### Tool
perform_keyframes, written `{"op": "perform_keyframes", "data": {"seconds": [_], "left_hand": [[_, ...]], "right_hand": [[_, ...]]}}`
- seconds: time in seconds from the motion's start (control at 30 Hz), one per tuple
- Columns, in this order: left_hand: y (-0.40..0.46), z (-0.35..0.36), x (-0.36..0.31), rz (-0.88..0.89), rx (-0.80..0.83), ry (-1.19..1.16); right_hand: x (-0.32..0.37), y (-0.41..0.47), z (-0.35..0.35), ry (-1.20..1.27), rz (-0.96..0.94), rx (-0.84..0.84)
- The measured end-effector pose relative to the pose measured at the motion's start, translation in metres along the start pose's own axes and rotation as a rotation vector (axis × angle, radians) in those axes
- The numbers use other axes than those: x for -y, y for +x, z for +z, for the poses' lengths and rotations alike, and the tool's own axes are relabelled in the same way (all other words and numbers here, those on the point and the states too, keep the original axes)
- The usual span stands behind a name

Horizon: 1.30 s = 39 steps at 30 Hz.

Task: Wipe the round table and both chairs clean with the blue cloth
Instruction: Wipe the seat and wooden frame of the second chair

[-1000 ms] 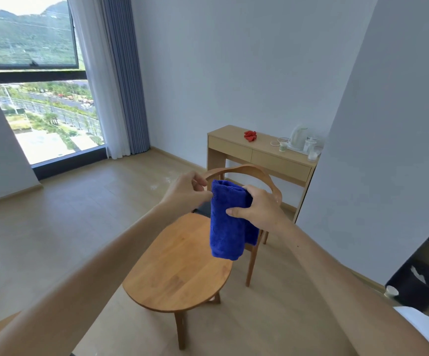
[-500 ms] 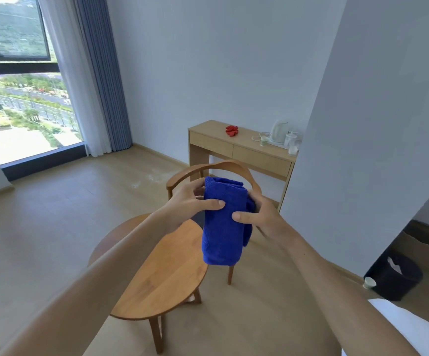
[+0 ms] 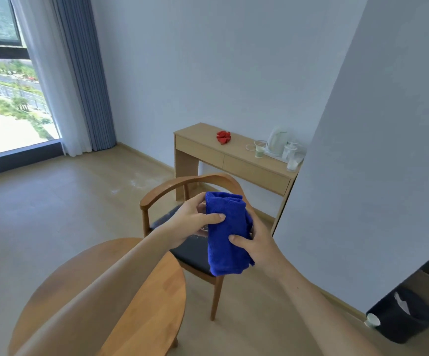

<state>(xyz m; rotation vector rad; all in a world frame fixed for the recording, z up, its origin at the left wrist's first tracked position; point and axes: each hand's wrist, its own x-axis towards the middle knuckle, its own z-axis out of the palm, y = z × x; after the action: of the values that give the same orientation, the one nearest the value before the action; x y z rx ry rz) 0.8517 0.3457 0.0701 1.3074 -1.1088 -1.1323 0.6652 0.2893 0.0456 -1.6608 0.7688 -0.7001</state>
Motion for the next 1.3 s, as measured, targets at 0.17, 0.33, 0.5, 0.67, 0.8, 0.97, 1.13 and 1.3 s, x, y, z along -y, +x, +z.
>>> {"op": "perform_keyframes", "data": {"seconds": [0.17, 0.33, 0.5, 0.67, 0.8, 0.97, 1.13, 1.3], "left_hand": [[0.093, -0.005, 0.021, -0.092, 0.010, -0.119], [0.163, -0.005, 0.049, -0.138, 0.006, -0.229], [0.233, -0.015, 0.076, -0.170, -0.070, -0.378], [0.314, -0.028, 0.112, -0.157, -0.259, -0.459], [0.386, -0.035, 0.147, -0.167, -0.464, -0.516], [0.454, -0.032, 0.179, -0.251, -0.685, -0.583], [0.477, -0.048, 0.201, -0.372, -0.837, -0.449], [0.469, -0.085, 0.242, -0.557, -0.889, -0.161]], "right_hand": [[-0.025, 0.079, -0.038, -0.050, 0.112, -0.009], [-0.052, 0.145, -0.077, -0.047, 0.267, 0.029], [-0.081, 0.226, -0.104, -0.072, 0.275, 0.135], [-0.124, 0.328, -0.120, -0.106, 0.243, 0.343], [-0.170, 0.429, -0.135, -0.175, 0.230, 0.537], [-0.218, 0.525, -0.151, -0.272, 0.222, 0.741], [-0.251, 0.581, -0.133, -0.324, 0.216, 0.894], [-0.283, 0.615, -0.085, -0.462, 0.095, 1.011]]}}
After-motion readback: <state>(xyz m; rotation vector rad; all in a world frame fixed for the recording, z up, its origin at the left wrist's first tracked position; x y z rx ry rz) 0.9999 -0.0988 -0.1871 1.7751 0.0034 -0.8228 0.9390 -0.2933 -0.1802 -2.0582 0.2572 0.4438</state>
